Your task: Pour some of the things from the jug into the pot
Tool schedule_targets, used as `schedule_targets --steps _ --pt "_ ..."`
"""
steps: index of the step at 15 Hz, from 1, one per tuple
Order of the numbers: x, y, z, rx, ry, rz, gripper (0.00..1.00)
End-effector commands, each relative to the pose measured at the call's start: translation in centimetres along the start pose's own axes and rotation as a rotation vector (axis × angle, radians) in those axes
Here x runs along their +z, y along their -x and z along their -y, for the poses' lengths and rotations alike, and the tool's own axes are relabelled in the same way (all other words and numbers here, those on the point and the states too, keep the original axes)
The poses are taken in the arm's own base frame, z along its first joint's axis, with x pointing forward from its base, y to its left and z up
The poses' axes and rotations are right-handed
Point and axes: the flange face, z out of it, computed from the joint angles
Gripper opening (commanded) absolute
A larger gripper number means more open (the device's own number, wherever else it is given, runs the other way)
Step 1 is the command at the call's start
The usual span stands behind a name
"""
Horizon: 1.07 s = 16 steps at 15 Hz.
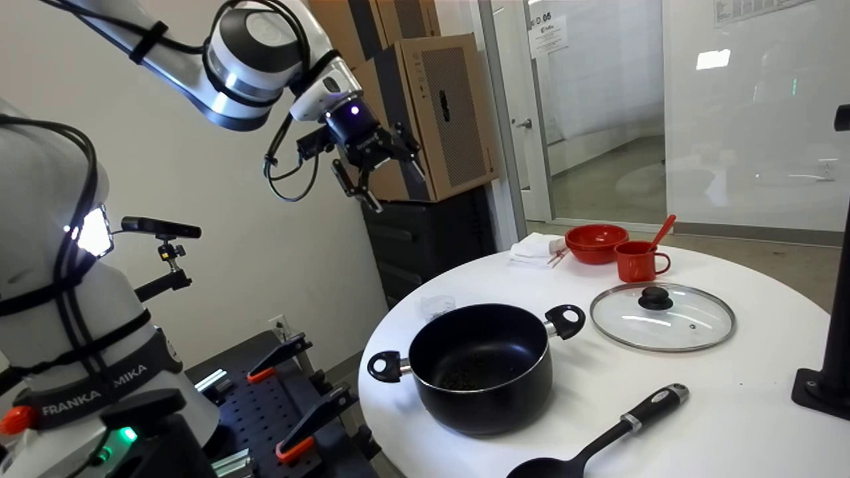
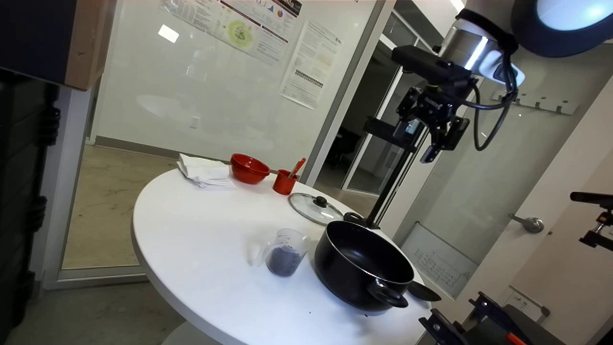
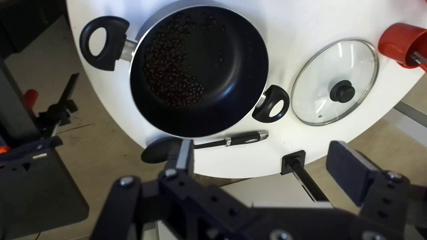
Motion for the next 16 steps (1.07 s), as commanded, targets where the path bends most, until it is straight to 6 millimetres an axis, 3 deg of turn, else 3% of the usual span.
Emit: schedule_targets --steps 1,5,9,16 --pt "3.1 1.7 2.7 0.078 0.002 0.027 1.00" --pt "6.2 4.8 4.2 0.126 0.097 0.080 1.00" --pt "9.5 8.4 4.7 0.059 0.175 0.141 1.00" --pt "14.0 11.5 4.1 -0.056 0.216 0.120 1.00"
